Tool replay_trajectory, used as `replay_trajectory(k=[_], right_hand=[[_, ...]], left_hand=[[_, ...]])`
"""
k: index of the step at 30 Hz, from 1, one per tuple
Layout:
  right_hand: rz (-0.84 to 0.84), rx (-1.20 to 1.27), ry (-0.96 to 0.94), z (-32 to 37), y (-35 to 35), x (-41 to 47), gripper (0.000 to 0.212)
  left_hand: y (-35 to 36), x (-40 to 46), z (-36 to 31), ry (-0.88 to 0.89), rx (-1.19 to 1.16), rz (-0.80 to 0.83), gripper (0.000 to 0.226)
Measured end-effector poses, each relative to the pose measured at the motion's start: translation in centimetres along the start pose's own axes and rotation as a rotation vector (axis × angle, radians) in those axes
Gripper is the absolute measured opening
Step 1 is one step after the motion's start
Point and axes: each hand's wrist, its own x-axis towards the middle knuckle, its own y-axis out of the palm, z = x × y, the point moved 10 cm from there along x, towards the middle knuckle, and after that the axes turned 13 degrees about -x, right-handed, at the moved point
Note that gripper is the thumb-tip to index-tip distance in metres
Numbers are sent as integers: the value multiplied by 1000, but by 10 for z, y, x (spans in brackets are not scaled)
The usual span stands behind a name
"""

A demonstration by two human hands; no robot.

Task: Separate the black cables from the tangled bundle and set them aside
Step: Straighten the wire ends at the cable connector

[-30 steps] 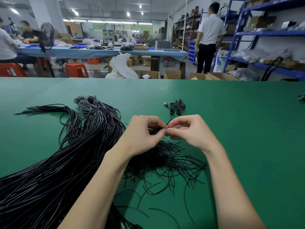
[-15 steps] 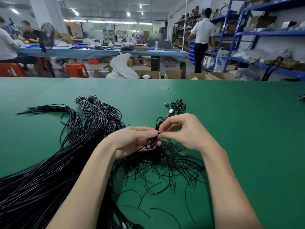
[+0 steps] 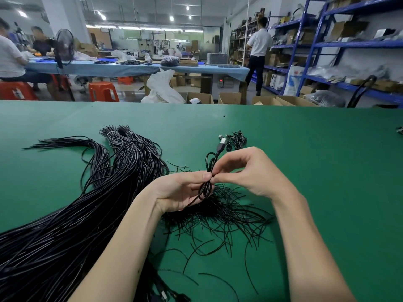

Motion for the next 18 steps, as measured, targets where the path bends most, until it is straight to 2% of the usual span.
replay_trajectory(k=[5,9,11,15,18], right_hand=[[4,-64,16,1,-5,-2,11],[29,-49,25,-1,-1,-1,8],[66,60,59,-6,3,-2,5],[68,277,144,-17,10,-7,5],[60,491,290,-32,24,-8,7]], left_hand=[[1,4,1,19,1,-22,43],[6,2,-1,49,15,15,55],[9,1,-4,82,30,33,55],[7,-1,-16,183,109,0,37],[3,-4,-27,290,251,-62,40]])
